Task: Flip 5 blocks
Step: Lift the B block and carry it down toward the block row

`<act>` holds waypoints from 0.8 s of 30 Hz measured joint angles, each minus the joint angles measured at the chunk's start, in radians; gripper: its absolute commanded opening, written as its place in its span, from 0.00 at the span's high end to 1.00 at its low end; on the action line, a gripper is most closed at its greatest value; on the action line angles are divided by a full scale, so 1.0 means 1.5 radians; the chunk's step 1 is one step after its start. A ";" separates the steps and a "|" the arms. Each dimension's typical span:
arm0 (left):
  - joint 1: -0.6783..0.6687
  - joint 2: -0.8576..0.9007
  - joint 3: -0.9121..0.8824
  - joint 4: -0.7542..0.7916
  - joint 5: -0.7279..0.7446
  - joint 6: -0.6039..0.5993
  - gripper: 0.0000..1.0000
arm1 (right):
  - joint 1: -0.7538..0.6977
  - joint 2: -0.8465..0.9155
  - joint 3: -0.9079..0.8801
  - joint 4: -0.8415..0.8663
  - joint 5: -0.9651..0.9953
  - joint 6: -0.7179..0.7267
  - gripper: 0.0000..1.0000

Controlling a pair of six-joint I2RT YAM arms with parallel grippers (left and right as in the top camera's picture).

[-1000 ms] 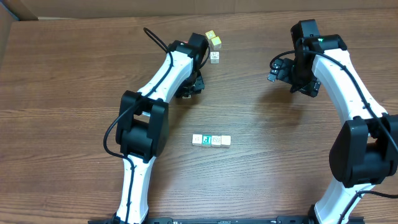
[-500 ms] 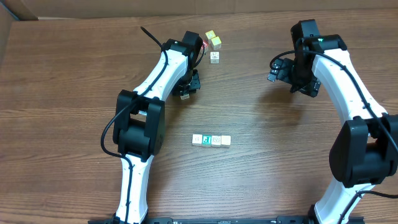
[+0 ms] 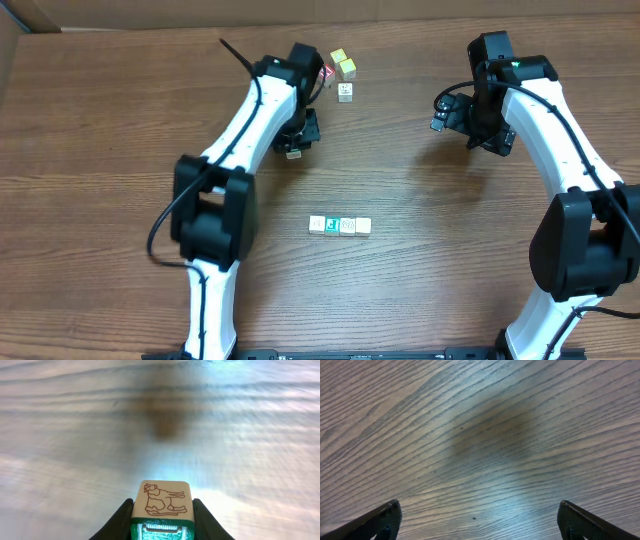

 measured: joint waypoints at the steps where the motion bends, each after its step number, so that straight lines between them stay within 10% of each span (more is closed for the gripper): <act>1: 0.000 -0.009 0.000 -0.005 0.000 0.000 0.75 | 0.000 0.000 0.000 0.000 0.000 0.000 0.00; 24: -0.133 -0.174 0.006 -0.268 0.015 0.000 0.79 | 0.000 0.000 0.000 0.000 -0.001 0.000 0.00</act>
